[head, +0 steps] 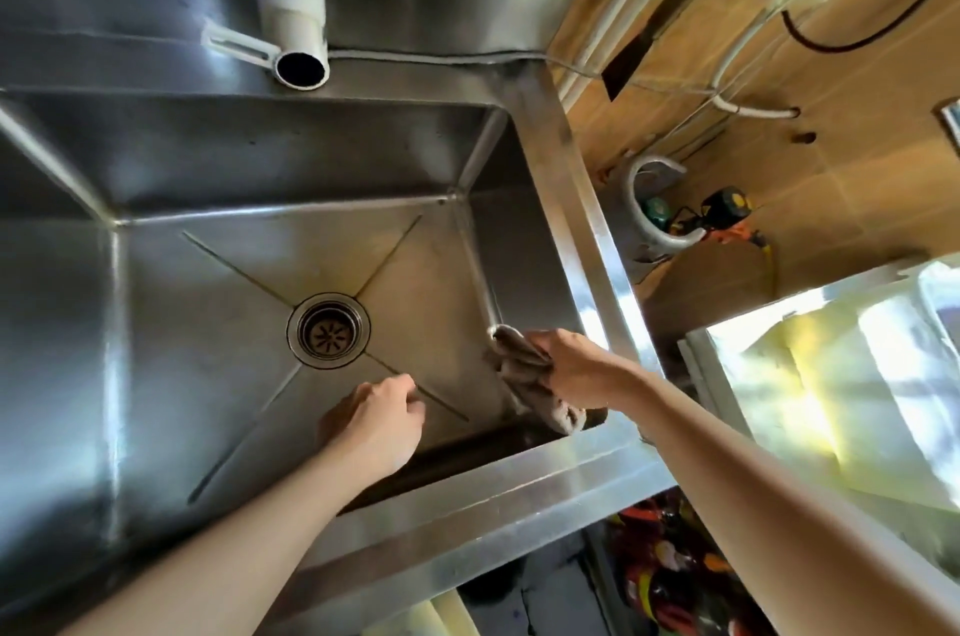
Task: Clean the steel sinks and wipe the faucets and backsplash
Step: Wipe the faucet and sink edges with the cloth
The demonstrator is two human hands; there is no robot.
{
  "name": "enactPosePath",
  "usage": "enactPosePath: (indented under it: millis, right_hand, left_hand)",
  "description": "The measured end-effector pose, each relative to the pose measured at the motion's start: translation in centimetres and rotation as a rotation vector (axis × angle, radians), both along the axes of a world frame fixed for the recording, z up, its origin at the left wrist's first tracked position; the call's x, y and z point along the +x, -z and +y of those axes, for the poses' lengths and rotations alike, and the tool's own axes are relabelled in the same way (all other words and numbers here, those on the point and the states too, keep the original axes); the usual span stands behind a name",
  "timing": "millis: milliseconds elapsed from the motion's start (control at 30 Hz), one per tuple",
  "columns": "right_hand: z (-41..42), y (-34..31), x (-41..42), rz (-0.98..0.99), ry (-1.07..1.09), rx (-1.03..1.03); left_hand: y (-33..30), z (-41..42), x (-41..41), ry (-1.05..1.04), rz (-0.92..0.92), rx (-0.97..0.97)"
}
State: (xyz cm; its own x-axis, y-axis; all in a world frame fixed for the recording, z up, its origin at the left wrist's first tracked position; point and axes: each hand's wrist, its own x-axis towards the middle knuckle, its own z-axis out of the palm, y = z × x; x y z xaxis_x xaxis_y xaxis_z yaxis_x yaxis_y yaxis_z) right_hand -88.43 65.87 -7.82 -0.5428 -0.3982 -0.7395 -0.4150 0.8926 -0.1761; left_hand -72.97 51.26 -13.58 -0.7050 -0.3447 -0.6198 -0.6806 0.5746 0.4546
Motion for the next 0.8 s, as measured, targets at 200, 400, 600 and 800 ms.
enactPosePath:
  millis: [200,400,600,800]
  right_hand:
    - [-0.4,-0.3,3.6,0.097,0.775,-0.647]
    - [-1.5,-1.8,7.3,0.403,0.41,-0.703]
    - [-0.7,-2.8,9.0,0.15,0.317,-0.711]
    - [2.6,-2.3,5.5,0.405,0.396,-0.626]
  left_hand:
    - [-0.4,-2.1,-1.3,-0.327,0.087,0.47]
    - [-4.6,-1.2,-3.7,-0.592,0.051,1.085]
    - [-3.6,-0.5,-4.2,-0.683,0.013,1.126]
    - [-1.8,1.3,-4.9,-0.786,0.062,1.063]
